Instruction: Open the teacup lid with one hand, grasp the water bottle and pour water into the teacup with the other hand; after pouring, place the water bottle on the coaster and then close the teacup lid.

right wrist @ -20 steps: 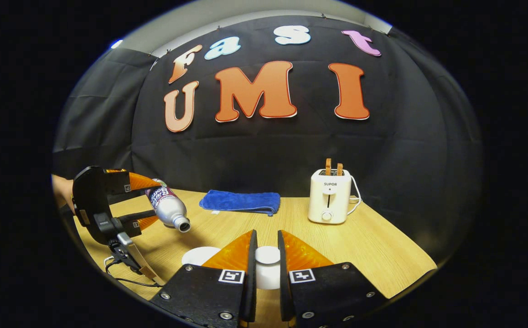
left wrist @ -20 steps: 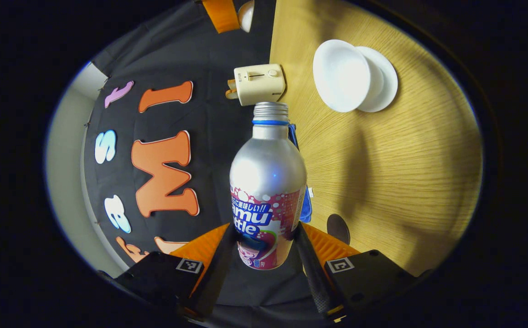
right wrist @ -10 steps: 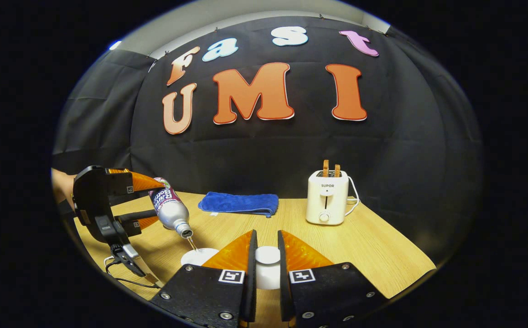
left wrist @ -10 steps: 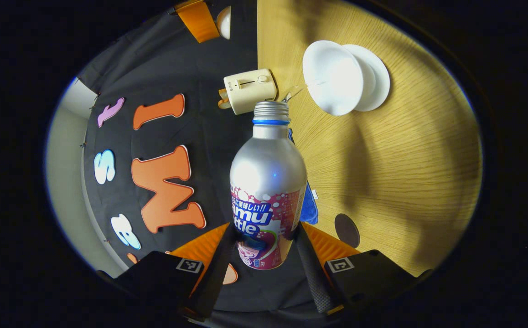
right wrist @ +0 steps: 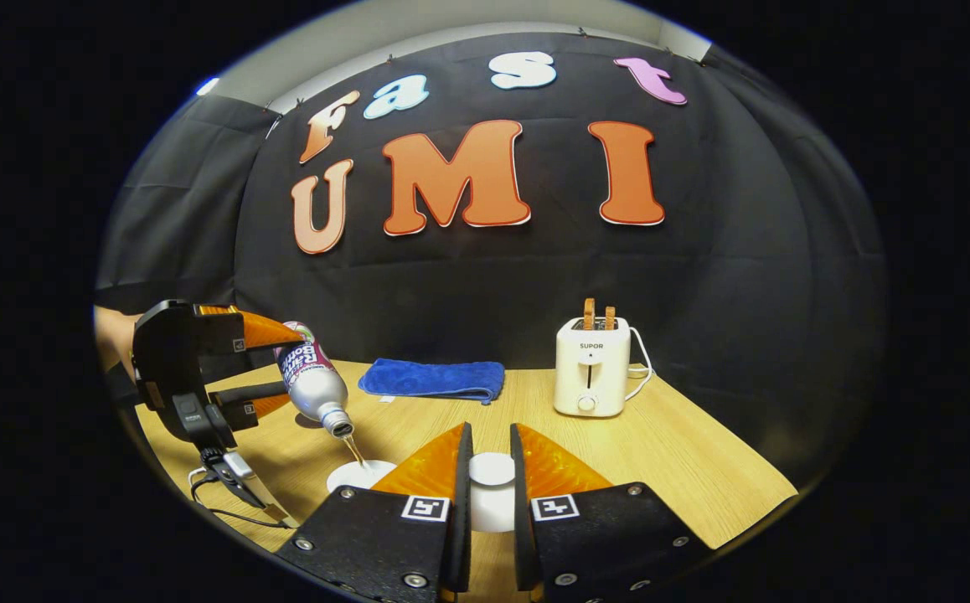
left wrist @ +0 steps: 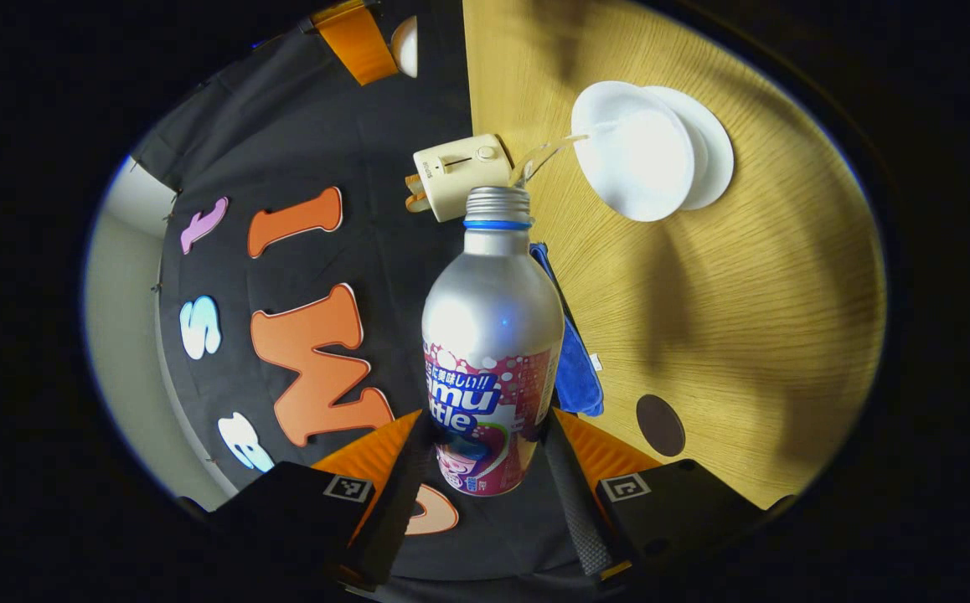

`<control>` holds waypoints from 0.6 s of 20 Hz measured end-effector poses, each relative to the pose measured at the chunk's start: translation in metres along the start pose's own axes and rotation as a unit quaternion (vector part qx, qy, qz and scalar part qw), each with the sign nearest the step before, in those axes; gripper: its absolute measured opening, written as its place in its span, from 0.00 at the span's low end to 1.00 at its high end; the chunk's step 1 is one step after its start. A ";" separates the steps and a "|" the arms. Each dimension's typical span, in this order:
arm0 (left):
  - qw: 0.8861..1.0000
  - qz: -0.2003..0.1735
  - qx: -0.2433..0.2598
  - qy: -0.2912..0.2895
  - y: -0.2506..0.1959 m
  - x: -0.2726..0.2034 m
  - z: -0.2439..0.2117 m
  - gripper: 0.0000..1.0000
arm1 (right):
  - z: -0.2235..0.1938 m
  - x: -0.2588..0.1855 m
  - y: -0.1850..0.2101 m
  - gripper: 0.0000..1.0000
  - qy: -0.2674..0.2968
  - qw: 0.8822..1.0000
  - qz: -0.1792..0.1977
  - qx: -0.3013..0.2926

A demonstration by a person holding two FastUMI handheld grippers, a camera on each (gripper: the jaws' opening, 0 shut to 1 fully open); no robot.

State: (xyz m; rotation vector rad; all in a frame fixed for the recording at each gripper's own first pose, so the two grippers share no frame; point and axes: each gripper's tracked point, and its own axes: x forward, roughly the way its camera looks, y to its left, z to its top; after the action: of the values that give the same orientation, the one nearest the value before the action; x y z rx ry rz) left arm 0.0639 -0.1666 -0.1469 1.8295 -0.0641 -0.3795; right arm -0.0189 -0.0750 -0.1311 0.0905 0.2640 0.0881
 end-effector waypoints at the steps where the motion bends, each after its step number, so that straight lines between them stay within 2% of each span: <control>1: 1.000 0.001 0.003 0.000 0.001 0.001 0.000 0.84 | 0.001 0.001 0.000 0.22 0.000 1.000 0.000 -0.001; 3: 1.000 -0.006 0.005 -0.004 0.003 0.004 -0.001 0.82 | 0.001 0.002 -0.001 0.21 0.000 1.000 -0.001 0.001; 9: 0.999 0.002 0.033 -0.007 0.012 0.005 -0.010 0.84 | 0.000 0.000 -0.002 0.22 0.002 1.000 -0.001 -0.001; 12: 0.999 0.010 0.045 -0.007 0.019 0.005 -0.012 0.82 | 0.001 -0.001 -0.002 0.22 0.001 1.000 -0.002 -0.002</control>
State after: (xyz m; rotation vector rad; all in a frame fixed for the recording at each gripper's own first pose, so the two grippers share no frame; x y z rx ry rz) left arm 0.0747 -0.1619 -0.1275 1.9137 -0.1108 -0.3811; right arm -0.0194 -0.0768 -0.1301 0.0861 0.2656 0.0843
